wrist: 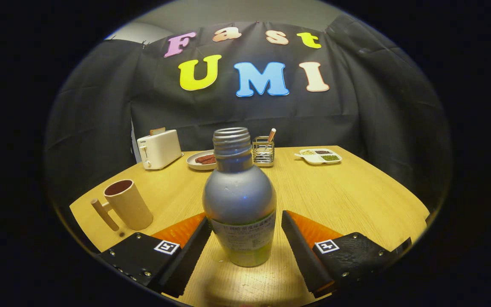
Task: Take the bottle from table, then pour the juice into the cup, finally place the bottle on the coaster
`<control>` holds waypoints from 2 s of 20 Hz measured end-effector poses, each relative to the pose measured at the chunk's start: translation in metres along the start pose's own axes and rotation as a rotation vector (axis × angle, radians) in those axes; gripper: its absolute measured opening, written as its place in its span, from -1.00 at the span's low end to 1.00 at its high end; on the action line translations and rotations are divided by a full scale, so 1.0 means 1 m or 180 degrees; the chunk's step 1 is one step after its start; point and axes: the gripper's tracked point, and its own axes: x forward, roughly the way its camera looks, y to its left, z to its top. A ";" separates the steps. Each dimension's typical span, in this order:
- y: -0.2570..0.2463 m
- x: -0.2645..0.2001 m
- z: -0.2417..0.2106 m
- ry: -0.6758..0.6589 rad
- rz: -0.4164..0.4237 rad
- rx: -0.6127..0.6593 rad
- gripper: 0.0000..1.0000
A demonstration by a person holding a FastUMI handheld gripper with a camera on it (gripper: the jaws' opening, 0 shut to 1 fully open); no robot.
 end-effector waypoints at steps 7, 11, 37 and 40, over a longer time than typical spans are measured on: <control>0.000 0.005 -0.026 0.0174 -0.0038 0.0035 0.99; 0.000 0.006 -0.028 0.0202 -0.0056 0.0049 0.81; 0.023 0.005 0.052 0.0210 -0.0027 -0.0859 0.49; 0.030 0.008 0.057 0.0256 -0.0045 -0.0998 0.49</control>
